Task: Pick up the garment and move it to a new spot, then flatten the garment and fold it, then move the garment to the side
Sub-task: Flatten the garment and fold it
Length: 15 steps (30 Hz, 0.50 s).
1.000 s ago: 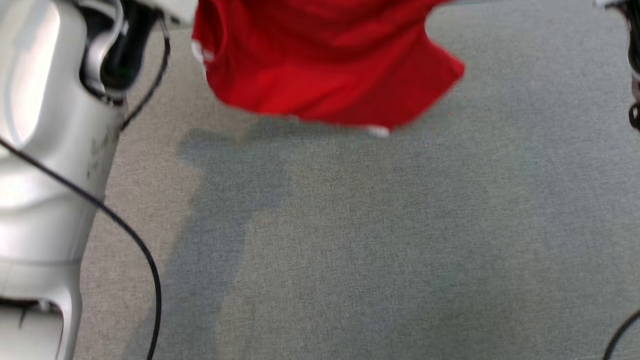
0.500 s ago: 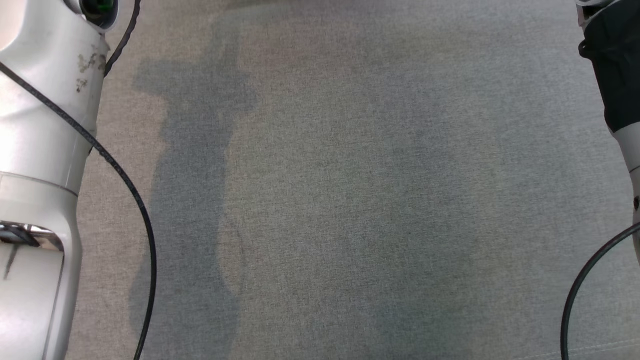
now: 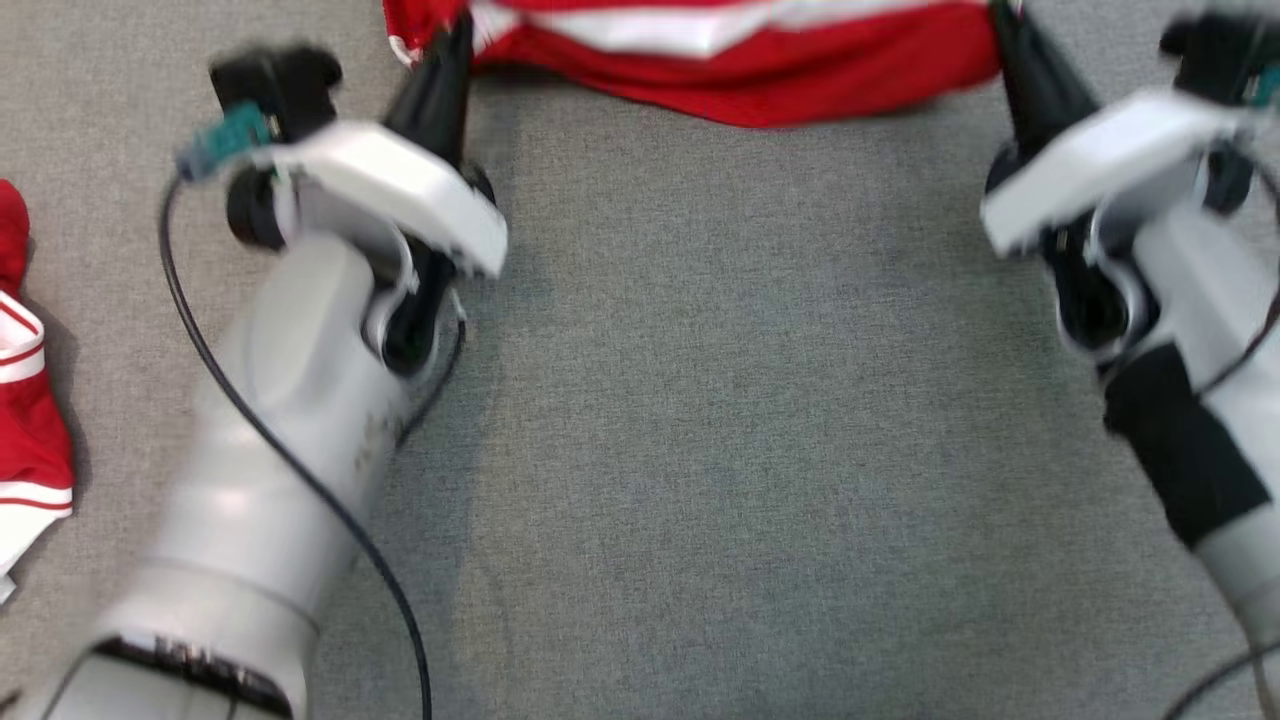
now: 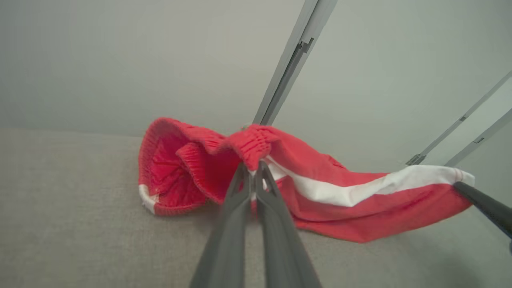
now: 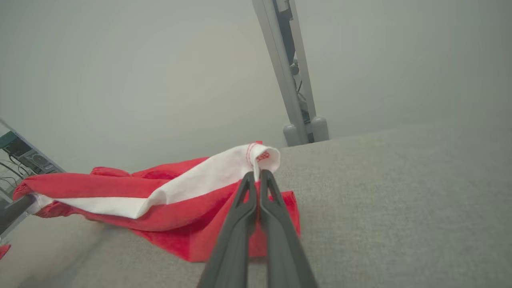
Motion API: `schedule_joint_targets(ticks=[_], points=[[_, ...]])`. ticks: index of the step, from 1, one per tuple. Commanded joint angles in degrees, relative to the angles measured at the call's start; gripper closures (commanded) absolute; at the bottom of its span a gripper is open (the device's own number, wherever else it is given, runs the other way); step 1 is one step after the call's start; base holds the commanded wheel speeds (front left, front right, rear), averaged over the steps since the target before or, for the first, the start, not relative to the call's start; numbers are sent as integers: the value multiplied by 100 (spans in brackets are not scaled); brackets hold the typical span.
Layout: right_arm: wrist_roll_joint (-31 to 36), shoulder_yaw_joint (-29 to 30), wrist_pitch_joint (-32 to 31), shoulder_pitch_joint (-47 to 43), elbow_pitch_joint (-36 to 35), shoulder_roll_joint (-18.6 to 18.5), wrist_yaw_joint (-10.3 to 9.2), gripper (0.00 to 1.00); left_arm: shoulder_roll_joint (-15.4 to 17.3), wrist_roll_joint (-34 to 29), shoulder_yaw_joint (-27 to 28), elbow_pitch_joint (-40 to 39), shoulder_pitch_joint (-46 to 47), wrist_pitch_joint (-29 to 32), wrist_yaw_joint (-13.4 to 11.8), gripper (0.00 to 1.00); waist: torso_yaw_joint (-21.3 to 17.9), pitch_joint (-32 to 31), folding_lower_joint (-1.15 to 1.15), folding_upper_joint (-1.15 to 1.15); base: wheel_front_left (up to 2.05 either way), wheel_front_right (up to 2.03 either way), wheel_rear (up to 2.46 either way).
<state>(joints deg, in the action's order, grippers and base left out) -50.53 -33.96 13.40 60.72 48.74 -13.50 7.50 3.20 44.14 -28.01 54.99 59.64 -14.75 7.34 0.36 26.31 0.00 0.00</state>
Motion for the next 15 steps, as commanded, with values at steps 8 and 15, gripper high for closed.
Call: schedule_joint_targets(ticks=[8, 15], points=[[-737, -177, 193, -2342, -1588, -681, -2, 100, 498, -397, 308, -1769, -2226, -33, 12, 100, -85, -516, 0, 0, 0, 0, 0], [-658, 86, 188, -3653, -2522, -944, -2, 100, 944, -410, 215, -2733, -3615, 151, -167, 100, -194, -992, 0, 0, 0, 0, 0]])
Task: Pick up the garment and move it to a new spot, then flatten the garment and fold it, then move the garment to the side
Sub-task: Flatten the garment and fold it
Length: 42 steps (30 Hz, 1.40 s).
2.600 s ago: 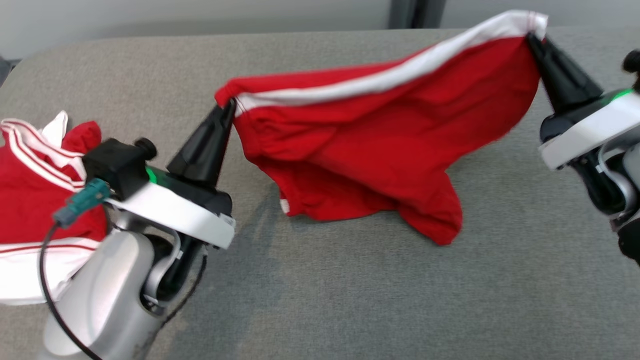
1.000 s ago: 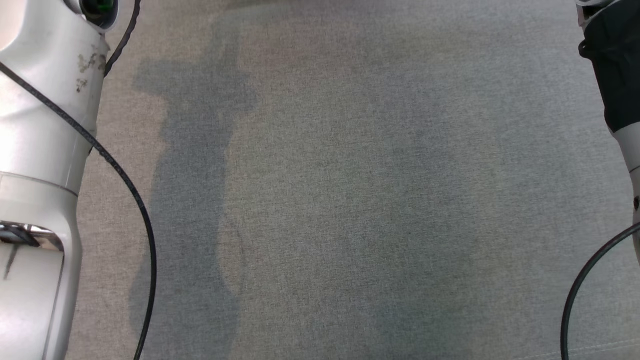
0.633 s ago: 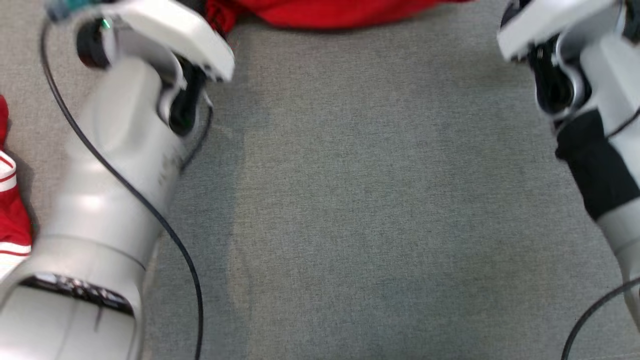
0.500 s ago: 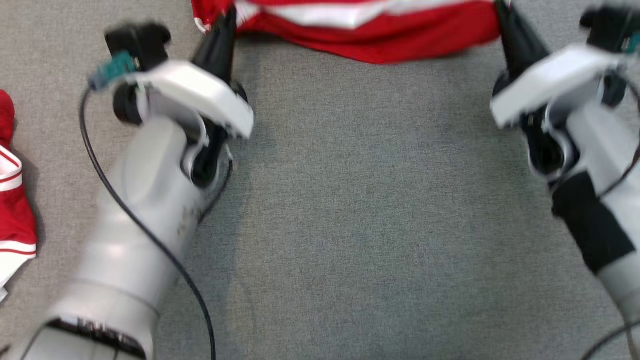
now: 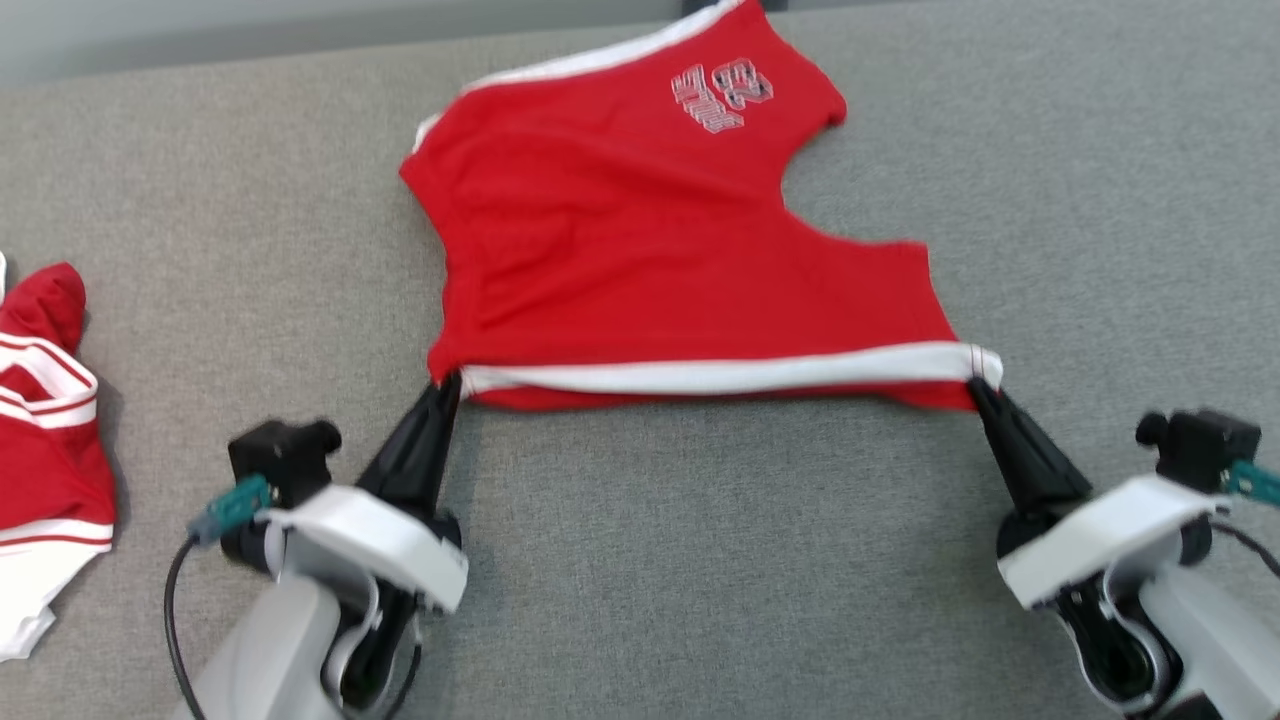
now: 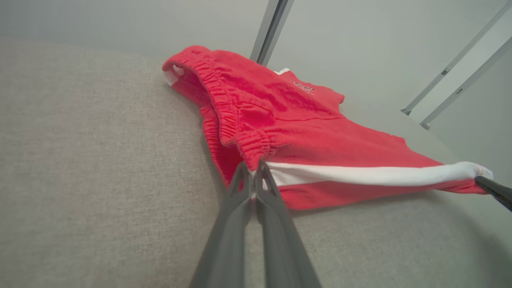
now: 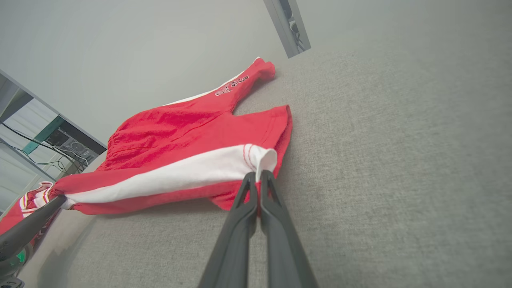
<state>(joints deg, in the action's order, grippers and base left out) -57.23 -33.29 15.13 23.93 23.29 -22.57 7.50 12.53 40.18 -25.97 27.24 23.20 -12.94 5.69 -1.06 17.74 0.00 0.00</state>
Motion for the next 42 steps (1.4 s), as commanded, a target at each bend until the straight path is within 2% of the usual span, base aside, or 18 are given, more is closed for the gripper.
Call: schedule_joint_targets(ticks=[1, 5, 11, 17, 20, 25, 31, 35, 36, 38, 42], points=[[32, 67, 14, -176, -96, -87, -2, 100, 85, 14, 6, -175, -203, 51, -80, 100, -56, -214, 0, 0, 0, 0, 0], [124, 277, -103, -963, -577, -245, -2, 100, 379, 118, 6, -1188, -1126, 496, -526, 100, -70, -479, 0, 0, 0, 0, 0], [485, 931, -663, -2163, -1394, -414, -3, 100, 686, 368, 105, -2779, -2433, 1045, -1271, 100, -39, -777, 0, 0, 0, 0, 0], [1131, 1931, -1607, -3314, -2409, -247, -3, 100, 1000, 466, 123, -3972, -3305, 1578, -1850, 100, -9, -939, 0, 0, 0, 0, 0], [1520, 2532, -2301, -3702, -3114, 88, -3, 100, 1113, 474, 178, -4330, -3461, 1753, -2047, 100, 18, -953, 0, 0, 0, 0, 0], [1834, 2968, -2864, -3559, -3611, 539, -3, 100, 1129, 477, 222, -4480, -3252, 1807, -2081, 100, 66, -898, 0, 0, 0, 0, 0], [1941, 3102, -3219, -2550, -3601, 610, -3, 100, 1144, 445, 305, -4450, -2756, 1856, -1965, 100, 112, -537, 0, 0, 0, 0, 0], [1840, 2984, -3401, -1387, -3148, 437, -3, 100, 1094, 487, 345, -4273, -2126, 1884, -1732, 100, 234, -104, 0, 0, 0, 0, 0], [1915, 2935, -3430, -1067, -2980, 292, -3, 100, 1062, 538, 360, -4178, -1952, 1879, -1646, 100, 288, 10, 0, 0, 0, 0, 0], [1743, 2779, -3484, -390, -2595, 301, -3, 100, 1032, 540, 393, -3943, -1549, 1870, -1510, 100, 365, 251, 0, 0, 0, 0, 0], [1676, 2445, -3415, 833, -1674, 17, -4, 100, 826, 605, 330, -3290, -696, 1885, -1177, 100, 650, 701, 0, 0, 0, 0, 0]])
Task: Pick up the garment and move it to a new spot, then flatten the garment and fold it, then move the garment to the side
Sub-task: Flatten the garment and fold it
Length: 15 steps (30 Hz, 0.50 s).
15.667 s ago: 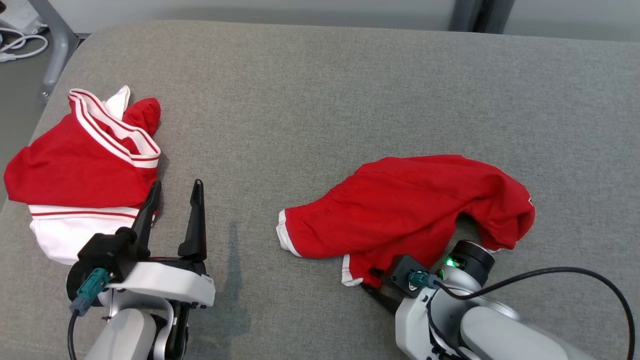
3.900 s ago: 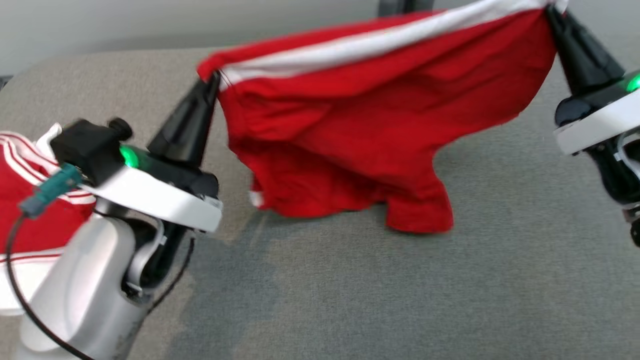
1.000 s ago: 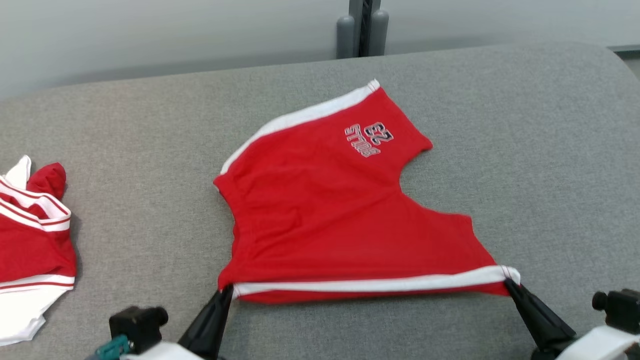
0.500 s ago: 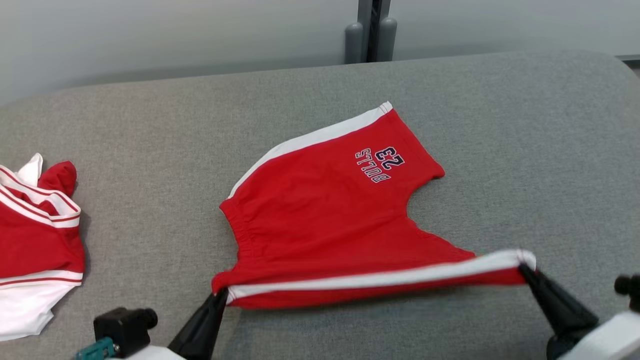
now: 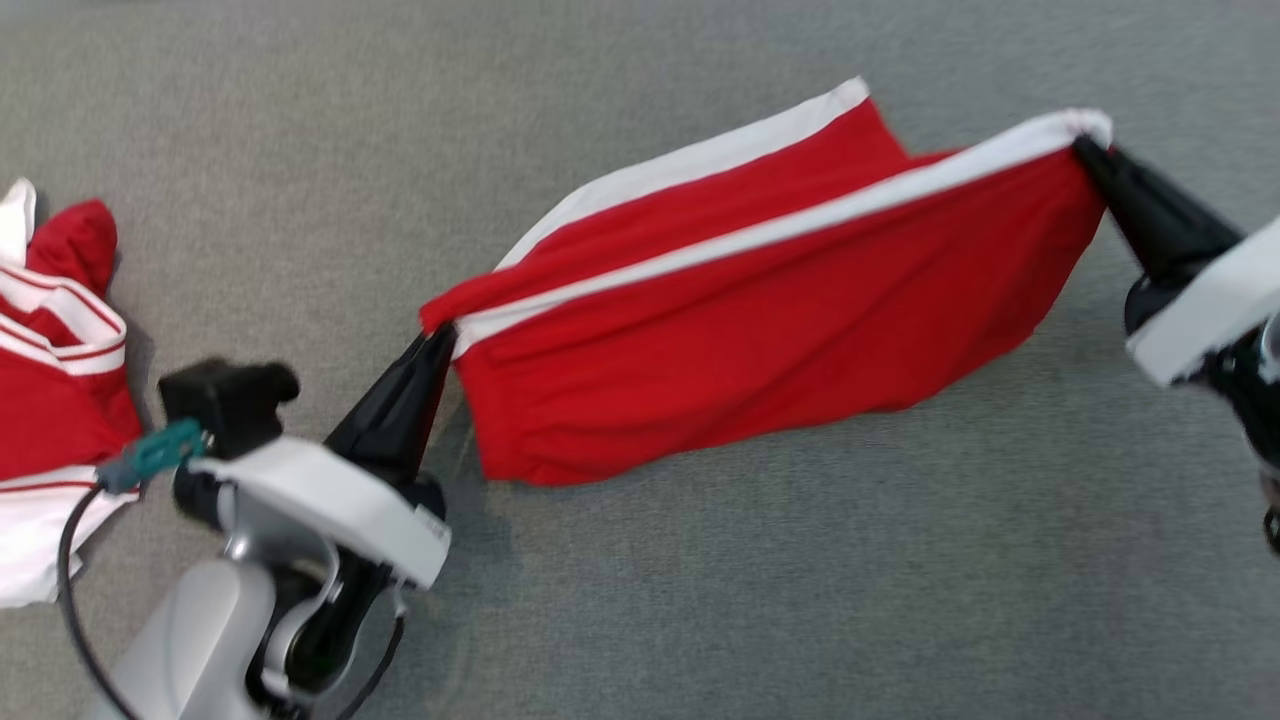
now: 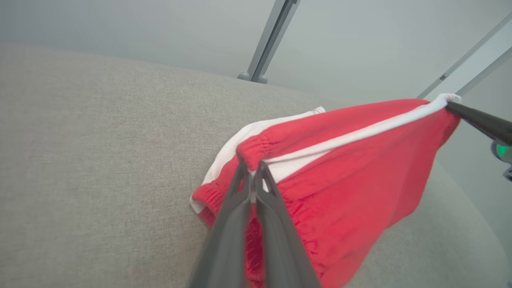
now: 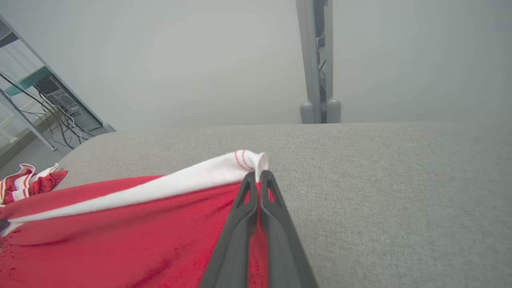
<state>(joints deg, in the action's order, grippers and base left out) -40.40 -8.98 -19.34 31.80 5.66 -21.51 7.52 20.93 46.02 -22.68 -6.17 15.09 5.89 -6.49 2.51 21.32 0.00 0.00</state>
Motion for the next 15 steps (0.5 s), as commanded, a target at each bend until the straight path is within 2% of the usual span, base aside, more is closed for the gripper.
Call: schedule_joint_targets(ticks=[1, 8, 15], points=[[-7, 13, 33, 46, 88, -90, -6, 100, -15, 21, 1, 51, 115, 2, 41, 100, 293, 343, 0, 0, 0, 0, 0], [-255, -774, 422, 1598, 1612, -303, -6, 100, -426, 3, -204, 1472, 1435, -76, 607, 100, 736, 879, 0, 0, 0, 0, 0], [-542, -1779, 867, 2354, 2670, -316, -4, 100, -720, 8, -298, 2357, 1879, -351, 864, 100, 887, 1041, 0, 0, 0, 0, 0]])
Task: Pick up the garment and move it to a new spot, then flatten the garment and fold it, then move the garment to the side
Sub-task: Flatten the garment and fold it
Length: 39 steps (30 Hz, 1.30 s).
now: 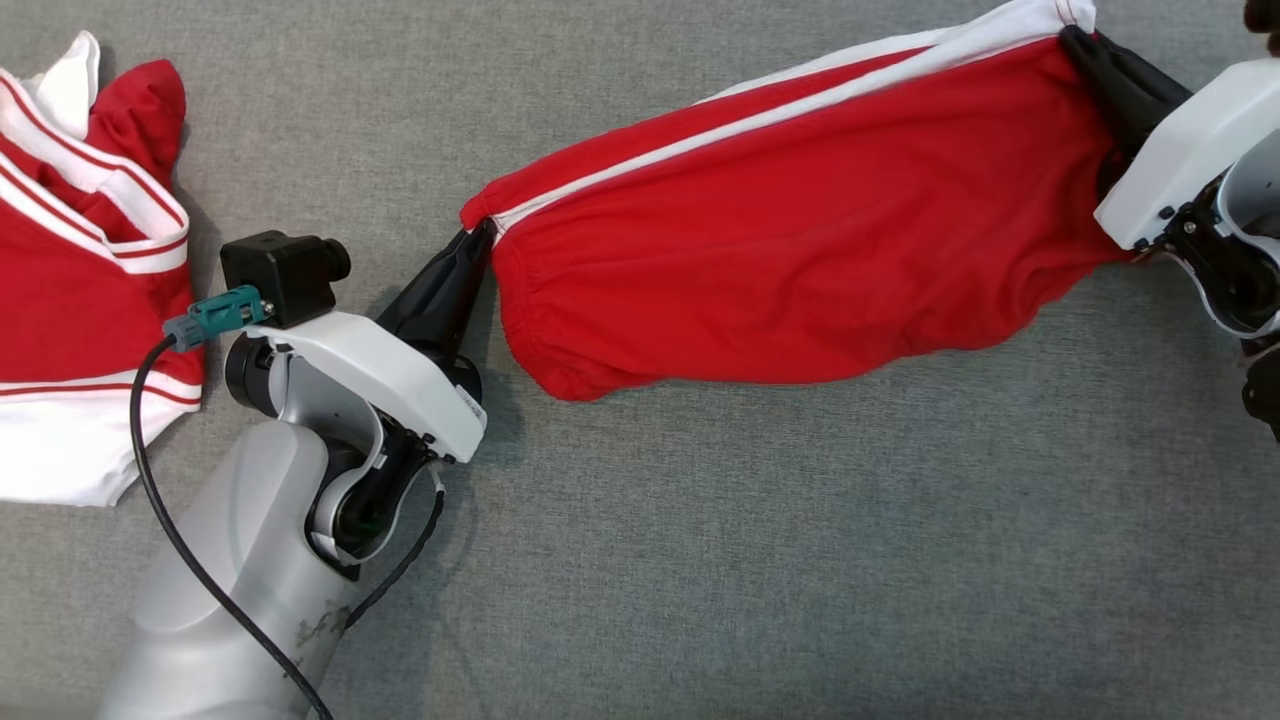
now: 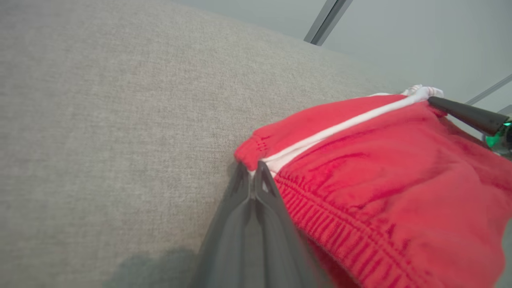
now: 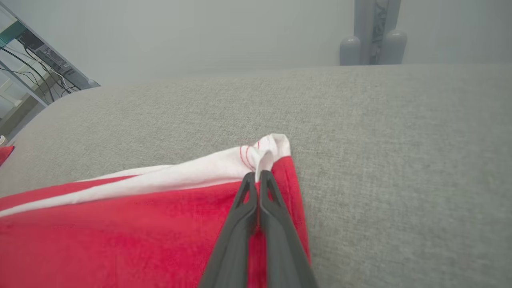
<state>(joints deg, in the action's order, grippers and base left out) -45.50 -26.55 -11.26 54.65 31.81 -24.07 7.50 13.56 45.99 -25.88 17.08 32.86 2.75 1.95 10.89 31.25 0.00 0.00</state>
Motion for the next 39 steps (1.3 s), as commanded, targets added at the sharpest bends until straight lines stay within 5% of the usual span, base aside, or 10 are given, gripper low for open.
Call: schedule_joint_targets(ticks=[1, 4, 5, 6, 7, 11, 19, 27, 39], points=[[-93, -156, 120, 121, 170, -70, -2, 100, -2, 14, 18, 123, 122, -69, 52, 100, 57, 49, 0, 0, 0, 0, 0], [-282, -483, 311, 257, 422, -115, -2, 100, -47, 26, -28, 301, 175, -142, 146, 100, 77, 54, 0, 0, 0, 0, 0], [-325, -554, 406, 297, 494, -132, -2, 74, -58, 15, -54, 335, 193, -154, 167, 65, 76, 52, 0, 0, 0, 0, 0], [-398, -634, 487, 320, 570, -133, -2, 51, -75, 0, -78, 361, 200, -173, 207, 9, 72, 45, 0, 0, 0, 0, 0], [-470, -697, 582, 329, 616, -125, -2, 0, -88, -9, -97, 385, 199, -202, 209, 0, 65, 34, 0, 0, 0, 0, 0], [-669, -912, 1064, 345, 782, -104, -2, 0, -118, -76, -66, 399, 100, -483, 196, 0, -22, -71, 0, 0, 0, 0, 0], [-472, -821, 2604, -159, 861, 0, -2, 0, -96, -505, 395, -29, -435, -1634, -481, 0, -362, -587, 0, 0, 0, 0, 0], [1393, 625, 2651, -1179, -594, 323, -2, 0, -86, -1478, 1042, -974, -943, -1780, -891, 0, -671, -912, 0, 0, 0, 0, 0], [2540, 1467, 2653, -2943, -1655, 912, -2, 0, -135, -2524, 1554, -1110, -1894, -1780, -796, 0, -865, -1421, 0, 0, 0, 0, 0]])
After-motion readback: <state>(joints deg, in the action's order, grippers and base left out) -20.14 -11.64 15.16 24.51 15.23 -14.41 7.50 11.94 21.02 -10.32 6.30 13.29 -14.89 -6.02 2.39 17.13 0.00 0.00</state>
